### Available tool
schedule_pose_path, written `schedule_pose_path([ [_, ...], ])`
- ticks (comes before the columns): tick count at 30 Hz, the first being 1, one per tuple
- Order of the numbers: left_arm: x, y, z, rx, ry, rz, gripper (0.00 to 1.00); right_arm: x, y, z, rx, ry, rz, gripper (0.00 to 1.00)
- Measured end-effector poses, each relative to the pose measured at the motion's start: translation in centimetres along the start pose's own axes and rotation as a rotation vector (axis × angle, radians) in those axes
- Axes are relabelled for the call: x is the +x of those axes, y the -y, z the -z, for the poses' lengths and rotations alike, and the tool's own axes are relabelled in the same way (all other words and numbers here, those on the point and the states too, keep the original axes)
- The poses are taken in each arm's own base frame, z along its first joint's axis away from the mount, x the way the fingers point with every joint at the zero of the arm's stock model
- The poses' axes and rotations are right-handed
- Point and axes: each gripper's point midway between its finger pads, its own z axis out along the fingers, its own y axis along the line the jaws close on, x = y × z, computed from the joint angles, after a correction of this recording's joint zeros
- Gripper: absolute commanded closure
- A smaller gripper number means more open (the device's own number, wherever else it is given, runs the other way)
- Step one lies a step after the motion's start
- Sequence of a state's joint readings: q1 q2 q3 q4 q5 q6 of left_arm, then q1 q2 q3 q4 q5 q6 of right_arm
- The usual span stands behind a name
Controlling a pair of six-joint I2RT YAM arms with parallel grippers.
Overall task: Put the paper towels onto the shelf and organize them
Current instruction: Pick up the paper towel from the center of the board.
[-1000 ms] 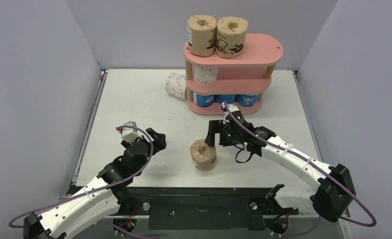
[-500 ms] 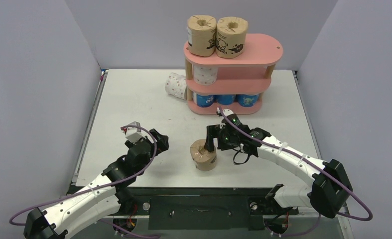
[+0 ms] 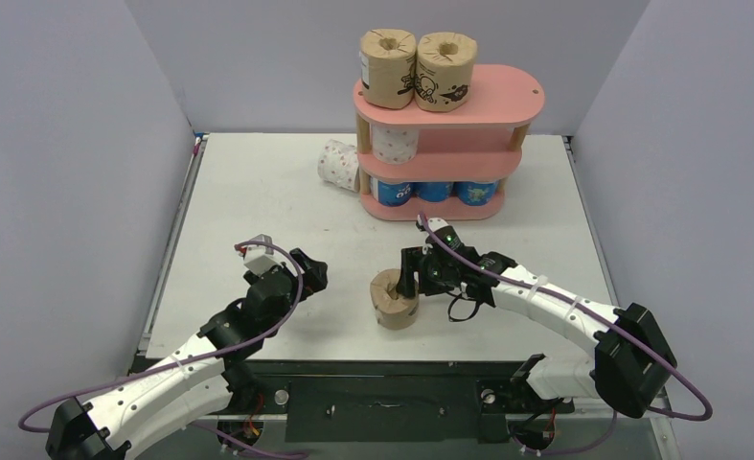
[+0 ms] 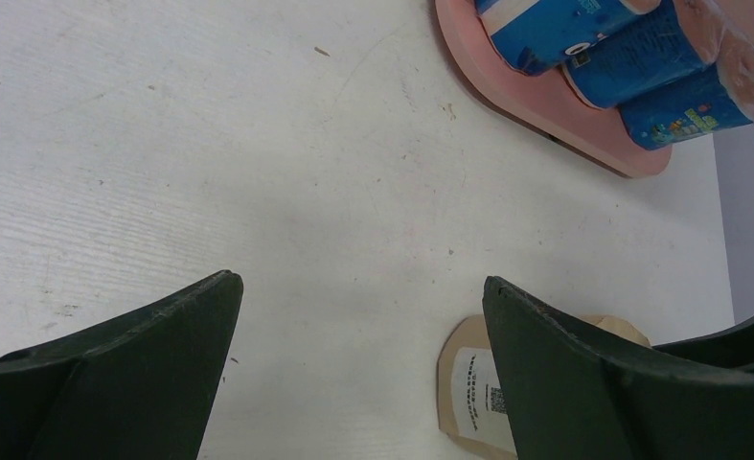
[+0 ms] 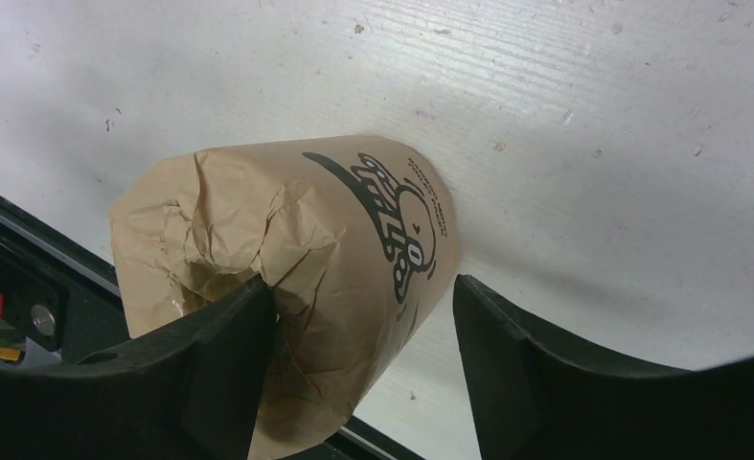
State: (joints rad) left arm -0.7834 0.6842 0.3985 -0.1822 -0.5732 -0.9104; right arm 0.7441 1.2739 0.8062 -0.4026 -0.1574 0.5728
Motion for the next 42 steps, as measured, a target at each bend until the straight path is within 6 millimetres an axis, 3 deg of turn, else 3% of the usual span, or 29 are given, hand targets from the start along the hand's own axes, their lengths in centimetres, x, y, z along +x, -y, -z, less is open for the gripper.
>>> schedule_pose_path([
  [3, 0.0, 0.0, 0.0, 0.001, -0.002, 0.002, 0.04, 0.1, -0.1, -0.1, -0.003, 0.0, -0.006, 0.46],
  [8, 0.2, 0.0, -0.1, -0.002, -0.005, 0.001, 0.04, 0.0, -0.2, -0.1, -0.007, 0.003, -0.01, 0.42],
  [15, 0.4, 0.0, -0.2, -0.004, -0.015, -0.004, 0.03, 0.3, -0.2, -0.4, -0.013, -0.005, -0.012, 0.43],
  [24, 0.6, -0.2, -0.4, -0.013, -0.02, -0.005, 0.03, 0.3, -0.6, -0.9, -0.031, -0.009, -0.017, 0.64],
  [31, 0.5, -0.3, -0.4, -0.016, -0.018, -0.003, 0.03, 0.5, 0.3, 0.2, 0.014, -0.015, -0.013, 0.69],
  [36, 0.0, -0.3, -0.3, -0.011, -0.004, 0.008, 0.03, -1.2, 1.1, 3.2, 0.058, 0.012, -0.017, 0.7],
  [38, -0.3, -0.2, -0.2, -0.005, 0.004, 0.014, 0.03, -3.4, 1.5, 5.5, 0.069, 0.067, -0.033, 0.7],
  [42, -0.6, -0.1, -0.1, 0.001, 0.013, 0.022, 0.03, -9.6, 2.1, 11.7, 0.097, 0.251, -0.065, 0.69],
])
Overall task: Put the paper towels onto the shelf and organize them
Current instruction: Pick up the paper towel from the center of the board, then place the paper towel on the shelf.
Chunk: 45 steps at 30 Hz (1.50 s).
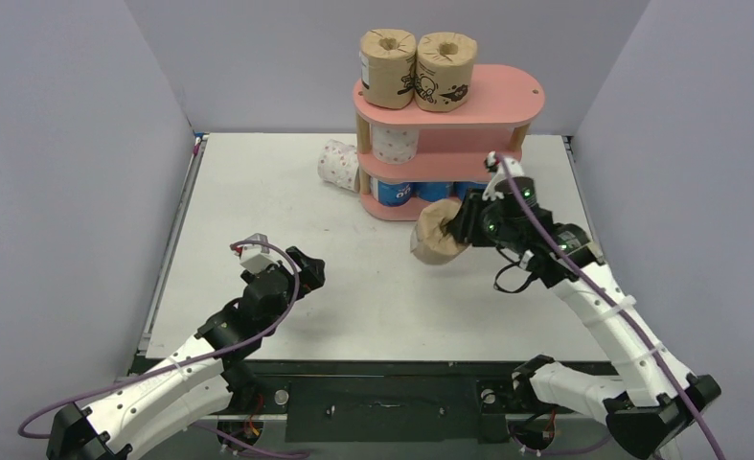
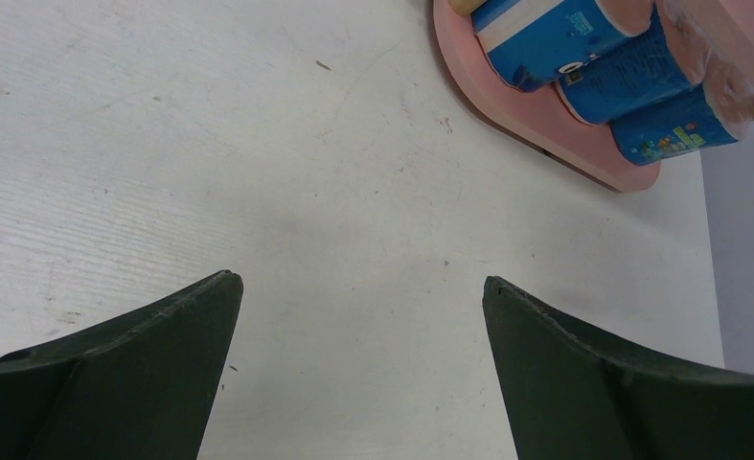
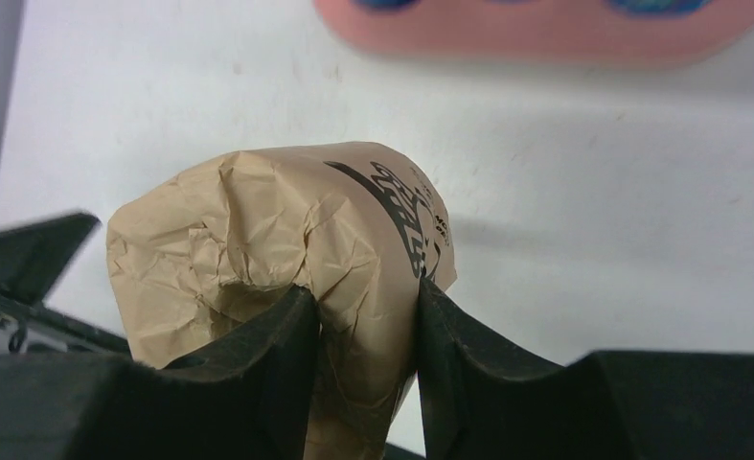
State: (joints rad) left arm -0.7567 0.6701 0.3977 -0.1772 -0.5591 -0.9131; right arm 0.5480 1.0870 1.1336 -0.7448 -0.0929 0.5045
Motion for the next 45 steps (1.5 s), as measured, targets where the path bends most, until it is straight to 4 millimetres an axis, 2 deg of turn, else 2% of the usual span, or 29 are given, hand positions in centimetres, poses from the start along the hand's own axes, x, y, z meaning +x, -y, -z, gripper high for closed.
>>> schedule_pose_path([
  [2, -0.1, 0.0, 0.0, 0.0, 0.002, 0.001, 0.03, -4.5, 0.3, 3.2, 0.03, 0.132, -0.018, 0.69],
  [4, -0.1, 0.0, 0.0, 0.001, 0.0, 0.002, 0.03, -7.9, 0.5, 6.2, 0.058, 0.241, -0.027, 0.69],
  [5, 0.0, 0.0, 0.0, 0.003, -0.002, 0.003, 0.03, -10.2, 0.3, 8.5, 0.073, 0.321, -0.035, 0.69],
  [9, 0.2, 0.2, 0.0, 0.012, -0.015, 0.003, 0.03, -14.1, 0.7, 13.1, 0.118, 0.473, -0.07, 0.69],
  [11, 0.3, 0.3, 0.1, 0.019, -0.024, 0.003, 0.03, -16.1, 1.8, 15.1, 0.167, 0.547, -0.109, 0.69],
  [16, 0.7, 0.8, 0.3, 0.045, -0.048, 0.003, 0.03, -20.4, 4.7, 18.0, 0.252, 0.704, -0.254, 0.67],
  [22, 0.1, 1.5, 0.9, 0.085, -0.039, 0.021, 0.03, -24.4, 7.3, 17.9, 0.271, 0.78, -0.397, 0.67],
  [29, 0.4, 1.4, 0.7, 0.079, -0.049, 0.016, 0.03, -28.8, 7.5, 15.9, 0.21, 0.795, -0.449, 0.68],
  [34, 0.6, 1.4, 0.7, 0.081, -0.059, 0.022, 0.03, -30.2, 7.4, 14.0, 0.172, 0.768, -0.465, 0.68],
  [39, 0.8, 1.5, 0.7, 0.08, -0.069, 0.029, 0.03, -30.6, 7.8, 12.5, 0.169, 0.749, -0.479, 0.68],
  [45, 0.8, 1.6, 0.6, 0.082, -0.068, 0.043, 0.03, -31.3, 7.8, 12.6, 0.157, 0.771, -0.487, 0.68],
])
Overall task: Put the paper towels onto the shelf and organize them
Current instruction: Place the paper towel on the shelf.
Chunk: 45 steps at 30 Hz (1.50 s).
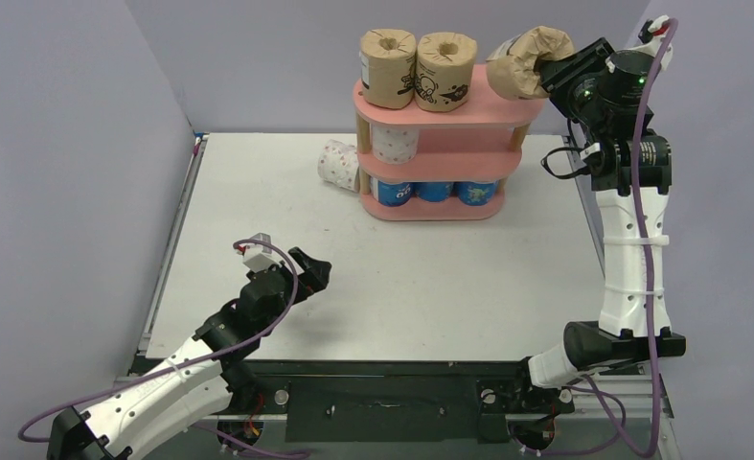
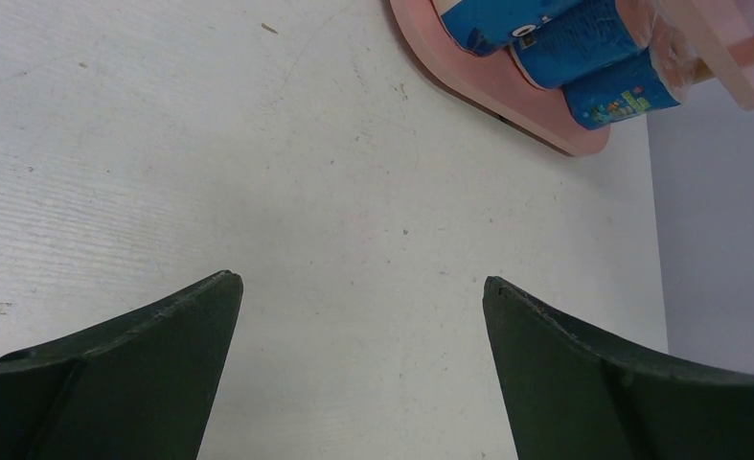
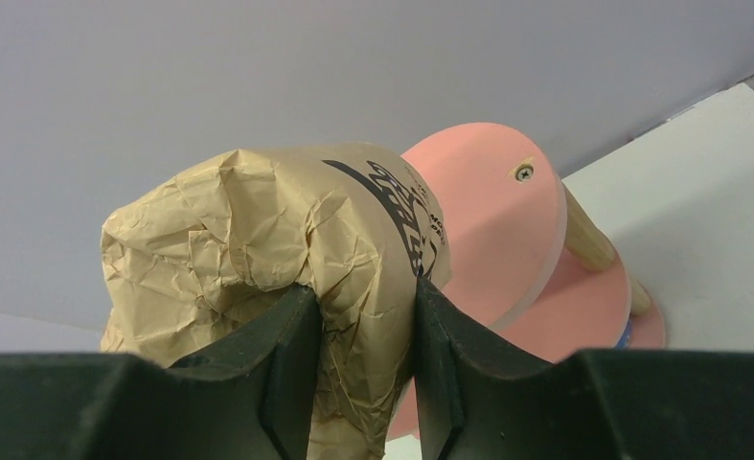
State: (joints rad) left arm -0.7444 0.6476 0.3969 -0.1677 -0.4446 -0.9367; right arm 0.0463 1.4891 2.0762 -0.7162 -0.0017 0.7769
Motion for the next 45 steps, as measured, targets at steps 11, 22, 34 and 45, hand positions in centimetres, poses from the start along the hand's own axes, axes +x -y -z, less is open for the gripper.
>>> schedule_pose_path([
  [11, 0.6, -0.2, -0.2, 0.001, -0.012, 0.012, 0.03, 1.6, 0.8, -2.8, 0.021, -0.035, -0.022, 0.68],
  [22, 1.0, -0.3, -0.6, -0.009, -0.021, 0.012, 0.03, 2.3, 1.4, -3.3, 0.035, -0.05, -0.02, 0.67],
  [34, 1.1, -0.6, -0.6, -0.008, -0.021, 0.017, 0.03, 3.3, 1.9, -4.4, 0.052, -0.074, -0.017, 0.66],
  [45, 1.1, -0.6, -0.6, -0.007, -0.021, 0.017, 0.03, 3.8, 2.0, -5.4, 0.05, -0.078, -0.017, 0.54],
])
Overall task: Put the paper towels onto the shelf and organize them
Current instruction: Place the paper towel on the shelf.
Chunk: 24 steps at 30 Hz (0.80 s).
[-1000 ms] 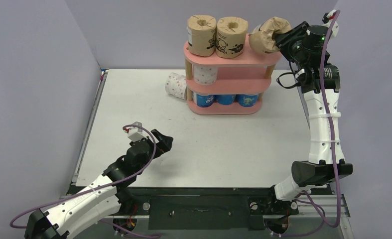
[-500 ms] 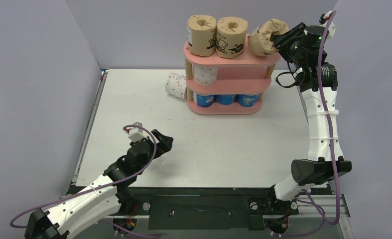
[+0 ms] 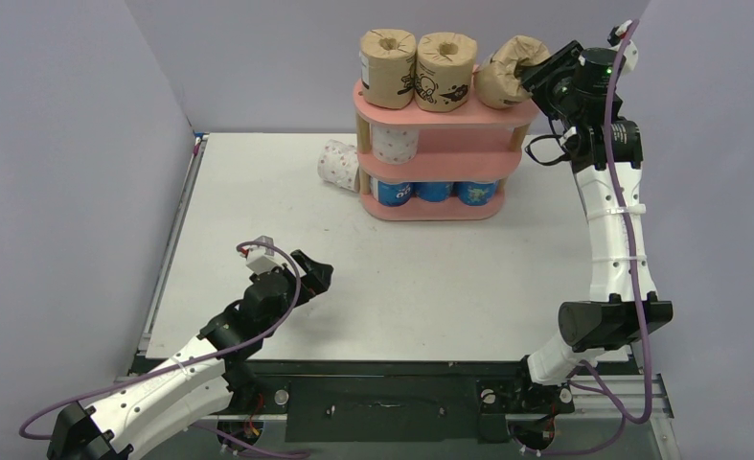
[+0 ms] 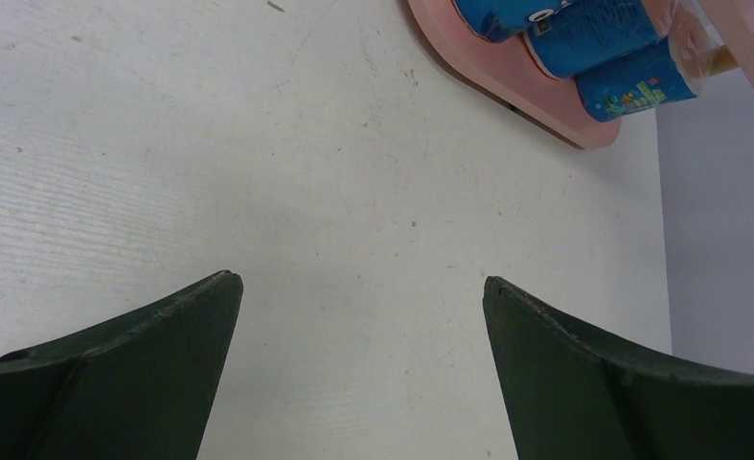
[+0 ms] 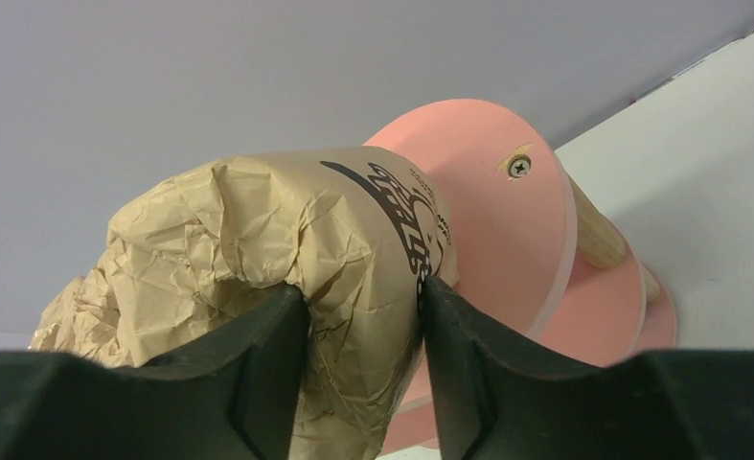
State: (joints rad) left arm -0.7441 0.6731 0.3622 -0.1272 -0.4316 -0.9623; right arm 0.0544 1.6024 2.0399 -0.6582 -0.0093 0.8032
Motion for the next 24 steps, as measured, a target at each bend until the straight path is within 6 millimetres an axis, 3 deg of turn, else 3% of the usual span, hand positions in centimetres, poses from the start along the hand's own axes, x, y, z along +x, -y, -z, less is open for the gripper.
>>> schedule_pose_path([
  [4, 0.2, -0.2, 0.0, -0.002, -0.004, -0.002, 0.03, -0.1, -0.5, 0.0, -0.015, 0.008, -0.005, 0.46],
  [24, 0.2, -0.2, 0.2, 0.011, -0.003, 0.004, 0.03, -0.2, -1.2, -0.2, -0.031, 0.013, -0.008, 0.39],
])
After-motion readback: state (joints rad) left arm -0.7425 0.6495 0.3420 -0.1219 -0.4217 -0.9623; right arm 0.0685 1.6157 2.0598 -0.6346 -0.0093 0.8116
